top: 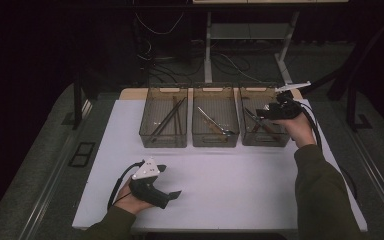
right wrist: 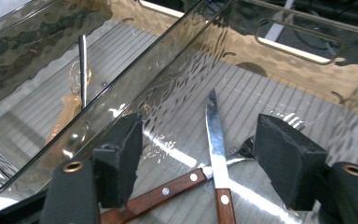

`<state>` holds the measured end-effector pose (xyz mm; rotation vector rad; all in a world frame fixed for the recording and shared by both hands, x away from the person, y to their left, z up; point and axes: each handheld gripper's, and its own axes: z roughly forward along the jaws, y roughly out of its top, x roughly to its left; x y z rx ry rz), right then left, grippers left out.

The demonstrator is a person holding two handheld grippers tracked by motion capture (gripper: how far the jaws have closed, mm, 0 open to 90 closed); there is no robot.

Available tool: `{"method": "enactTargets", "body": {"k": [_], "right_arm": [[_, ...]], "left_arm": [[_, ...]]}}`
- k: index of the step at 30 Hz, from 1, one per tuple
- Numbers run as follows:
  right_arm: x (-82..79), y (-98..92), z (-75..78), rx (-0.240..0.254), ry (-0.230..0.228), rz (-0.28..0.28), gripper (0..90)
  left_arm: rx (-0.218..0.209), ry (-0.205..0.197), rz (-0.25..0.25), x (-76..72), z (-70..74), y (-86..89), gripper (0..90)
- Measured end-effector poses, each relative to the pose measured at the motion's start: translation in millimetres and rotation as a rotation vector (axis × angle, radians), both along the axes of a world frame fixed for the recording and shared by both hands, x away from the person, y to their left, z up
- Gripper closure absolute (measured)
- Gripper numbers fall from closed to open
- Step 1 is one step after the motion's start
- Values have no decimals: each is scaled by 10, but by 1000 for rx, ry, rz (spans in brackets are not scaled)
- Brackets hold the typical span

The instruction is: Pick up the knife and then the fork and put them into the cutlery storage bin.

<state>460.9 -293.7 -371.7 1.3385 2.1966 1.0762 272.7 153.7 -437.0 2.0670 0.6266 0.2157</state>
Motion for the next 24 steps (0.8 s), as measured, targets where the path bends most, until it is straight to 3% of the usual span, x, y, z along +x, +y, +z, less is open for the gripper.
{"method": "enactTargets", "body": {"k": [4,7,16,24], "right_arm": [[-129,-3,16,-6,-19,0,255],[-235,-23,25,29,-46,9,203],[-649,-2,21,58,-92,54,180],[-1061,1,-78,86,-125,95,135]], "left_arm": [[0,3,-6,1,-3,7,0],[0,4,-7,2,-4,8,0],[5,18,-16,8,-17,6,0],[13,23,-23,6,-27,-5,0]]}}
